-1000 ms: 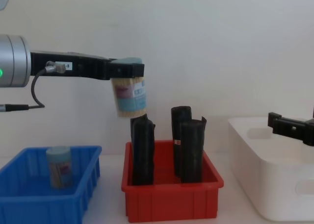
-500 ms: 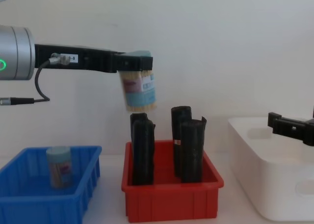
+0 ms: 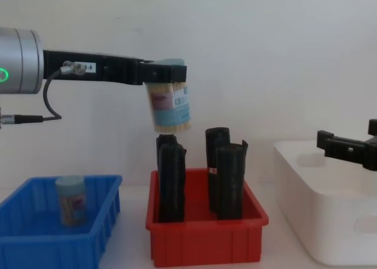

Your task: Pick the cotton swabs from the blue box and place them into the white box.

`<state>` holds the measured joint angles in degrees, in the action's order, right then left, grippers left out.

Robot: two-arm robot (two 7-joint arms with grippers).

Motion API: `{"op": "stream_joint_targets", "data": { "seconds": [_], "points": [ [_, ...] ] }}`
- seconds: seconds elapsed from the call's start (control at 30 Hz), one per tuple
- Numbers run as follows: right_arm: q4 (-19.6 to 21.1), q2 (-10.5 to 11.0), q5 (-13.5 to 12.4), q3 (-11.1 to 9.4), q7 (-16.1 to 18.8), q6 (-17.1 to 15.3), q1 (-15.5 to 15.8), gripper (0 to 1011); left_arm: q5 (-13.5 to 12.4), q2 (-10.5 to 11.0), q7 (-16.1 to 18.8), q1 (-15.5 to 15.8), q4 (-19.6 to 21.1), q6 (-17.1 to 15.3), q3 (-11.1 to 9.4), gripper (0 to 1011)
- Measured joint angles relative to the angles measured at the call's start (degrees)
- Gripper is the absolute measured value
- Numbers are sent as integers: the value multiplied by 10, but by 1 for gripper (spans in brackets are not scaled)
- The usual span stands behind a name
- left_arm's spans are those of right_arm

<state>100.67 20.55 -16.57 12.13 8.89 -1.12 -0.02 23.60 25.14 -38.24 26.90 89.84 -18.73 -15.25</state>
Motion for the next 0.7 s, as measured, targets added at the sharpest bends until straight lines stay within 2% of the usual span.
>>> {"op": "stream_joint_targets", "data": {
  "seconds": [0.13,0.2,0.4,0.43,0.7],
  "points": [
    [-6,4,-3,-3,32,3,-11,1002,0,0,-1,0,0,0,0,671],
    [-8,4,-4,-3,37,4,-14,1002,0,0,-1,0,0,0,0,671],
    [-27,3,-5,-4,97,7,-44,1002,1,0,-2,1,1,-1,0,671],
    [-27,3,-5,-4,97,7,-44,1002,1,0,-2,1,1,-1,0,671],
    [-68,-10,8,1,178,5,-98,1002,1,0,-2,1,1,-1,0,671]
  ]
}}
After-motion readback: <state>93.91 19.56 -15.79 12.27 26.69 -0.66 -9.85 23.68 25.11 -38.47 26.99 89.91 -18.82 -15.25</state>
